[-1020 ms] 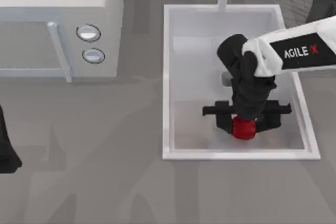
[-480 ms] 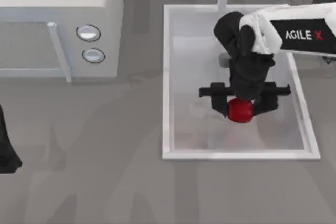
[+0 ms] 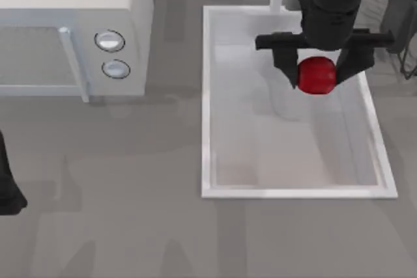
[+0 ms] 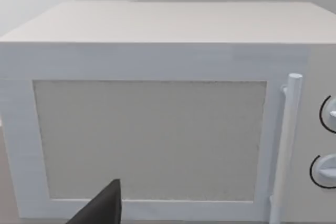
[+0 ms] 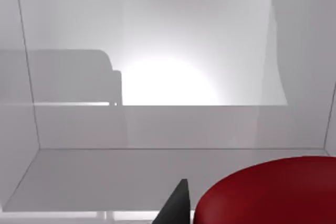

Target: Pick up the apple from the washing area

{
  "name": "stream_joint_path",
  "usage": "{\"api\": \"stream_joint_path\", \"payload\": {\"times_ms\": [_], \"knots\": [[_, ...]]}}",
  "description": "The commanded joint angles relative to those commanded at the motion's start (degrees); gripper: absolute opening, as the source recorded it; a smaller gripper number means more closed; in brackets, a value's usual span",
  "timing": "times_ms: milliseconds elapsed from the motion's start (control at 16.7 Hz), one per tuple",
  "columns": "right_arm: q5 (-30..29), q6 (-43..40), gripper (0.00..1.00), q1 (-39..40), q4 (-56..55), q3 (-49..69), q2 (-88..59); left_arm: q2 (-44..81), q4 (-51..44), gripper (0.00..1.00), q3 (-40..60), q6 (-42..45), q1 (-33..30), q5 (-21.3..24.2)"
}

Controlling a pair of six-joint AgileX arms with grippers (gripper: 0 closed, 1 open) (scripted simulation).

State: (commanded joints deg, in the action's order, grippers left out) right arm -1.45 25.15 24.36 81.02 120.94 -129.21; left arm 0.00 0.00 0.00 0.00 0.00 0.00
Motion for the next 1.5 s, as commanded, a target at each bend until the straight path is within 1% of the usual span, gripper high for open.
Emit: {"api": "stream_joint_path", "payload": {"times_ms": [120,240,660,840,1140,1260,1380,1500], "knots": [[0.02,-0.13,0.00,-0.12,5.28,4.41,1.70,0.00,0.00,1.00,0.00,0.00,0.00,0.00],[0.03,-0.23,0.00,-0.20,8.12,7.03,2.83,0.00,0.00,1.00,0.00,0.00,0.00,0.00],[0.11,-0.99,0.00,-0.84,8.15,6.57,3.66,0.00,0.00,1.00,0.00,0.00,0.00,0.00],[0.37,-6.12,0.00,-6.00,6.22,0.78,7.53,0.00,0.00,1.00,0.00,0.00,0.00,0.00],[1.03,-19.49,0.00,-19.49,1.44,-16.70,17.25,0.00,0.00,1.00,0.00,0.00,0.00,0.00],[1.26,-24.09,0.00,-24.12,-0.15,-21.69,20.53,0.00,0.00,1.00,0.00,0.00,0.00,0.00],[1.40,-26.60,0.00,-26.64,-1.06,-24.23,22.42,0.00,0.00,1.00,0.00,0.00,0.00,0.00],[1.42,-26.94,0.00,-26.98,-1.19,-24.59,22.69,0.00,0.00,1.00,0.00,0.00,0.00,0.00]]}}
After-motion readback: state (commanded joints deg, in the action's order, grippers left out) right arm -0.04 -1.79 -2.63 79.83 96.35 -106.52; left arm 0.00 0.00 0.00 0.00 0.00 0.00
